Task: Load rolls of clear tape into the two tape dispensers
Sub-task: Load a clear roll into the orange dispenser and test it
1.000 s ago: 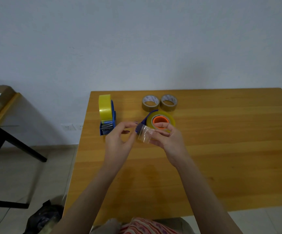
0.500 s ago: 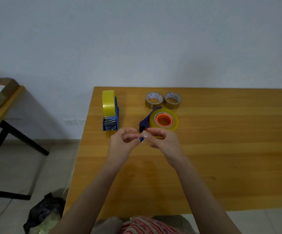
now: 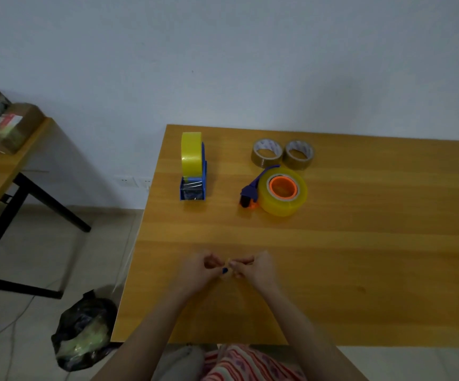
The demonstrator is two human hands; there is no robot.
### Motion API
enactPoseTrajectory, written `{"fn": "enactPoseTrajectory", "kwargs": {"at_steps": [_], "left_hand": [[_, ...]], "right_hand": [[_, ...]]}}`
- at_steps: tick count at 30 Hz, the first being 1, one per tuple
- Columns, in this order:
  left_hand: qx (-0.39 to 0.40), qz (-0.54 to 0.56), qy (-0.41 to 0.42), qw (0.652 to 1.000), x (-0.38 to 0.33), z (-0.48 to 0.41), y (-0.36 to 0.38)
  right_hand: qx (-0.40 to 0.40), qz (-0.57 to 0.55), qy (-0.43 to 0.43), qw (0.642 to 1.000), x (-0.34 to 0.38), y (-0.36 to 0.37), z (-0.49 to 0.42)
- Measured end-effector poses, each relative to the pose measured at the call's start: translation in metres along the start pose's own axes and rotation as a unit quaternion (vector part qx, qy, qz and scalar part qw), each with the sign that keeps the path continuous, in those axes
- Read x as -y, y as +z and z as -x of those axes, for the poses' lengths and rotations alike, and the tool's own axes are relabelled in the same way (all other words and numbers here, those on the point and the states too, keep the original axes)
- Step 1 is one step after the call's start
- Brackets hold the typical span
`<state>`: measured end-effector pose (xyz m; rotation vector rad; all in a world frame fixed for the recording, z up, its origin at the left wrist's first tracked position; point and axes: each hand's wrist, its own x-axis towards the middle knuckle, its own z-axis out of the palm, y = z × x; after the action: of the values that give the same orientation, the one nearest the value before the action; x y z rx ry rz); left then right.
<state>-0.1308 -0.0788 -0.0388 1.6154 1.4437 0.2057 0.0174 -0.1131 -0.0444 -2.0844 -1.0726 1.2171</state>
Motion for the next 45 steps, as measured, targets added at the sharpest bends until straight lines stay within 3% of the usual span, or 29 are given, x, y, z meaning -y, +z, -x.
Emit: {"fn": "enactPoseTrajectory", "kwargs": {"at_steps": [6,11,17,26,30,35,37,41,45], "left_hand": [[0.008,-0.092,0.040,0.995,0.001,-0.008,-0.007],[-0.058,-0.016,0.040,0.997,-0.013,-0.029,-0.030],[-0.056,0.032,0.087,0.994,-0.061,-0.063,-0.034],[-0.076,0.030,0.132,0.988,-0.085,-0.086,-0.019],[-0.086,0.007,0.117,0.989,-0.077,-0.087,-0.014],[-0.132,0.000,0.101,0.986,-0.073,-0.088,-0.005],[-0.147,-0.013,0.103,0.984,-0.073,-0.089,-0.001],[-0.085,-0.016,0.054,0.995,-0.074,-0.095,0.007],[-0.087,-0.093,0.056,0.990,-0.073,-0.097,0.006]], "right_hand": [[-0.038,0.034,-0.021,0.998,-0.002,-0.020,-0.003],[-0.167,0.004,-0.061,0.984,0.011,-0.073,-0.023],[-0.278,0.046,-0.040,0.959,0.033,-0.114,-0.073],[-0.193,0.044,0.100,0.975,0.049,-0.112,-0.135],[-0.197,0.106,0.080,0.971,0.039,-0.111,-0.132],[-0.203,0.098,0.086,0.971,0.032,-0.103,-0.116],[-0.197,0.074,0.087,0.974,0.032,-0.096,-0.107],[-0.210,0.014,0.085,0.974,0.025,-0.078,-0.082],[-0.203,-0.039,0.062,0.976,0.018,-0.072,-0.061]]}}
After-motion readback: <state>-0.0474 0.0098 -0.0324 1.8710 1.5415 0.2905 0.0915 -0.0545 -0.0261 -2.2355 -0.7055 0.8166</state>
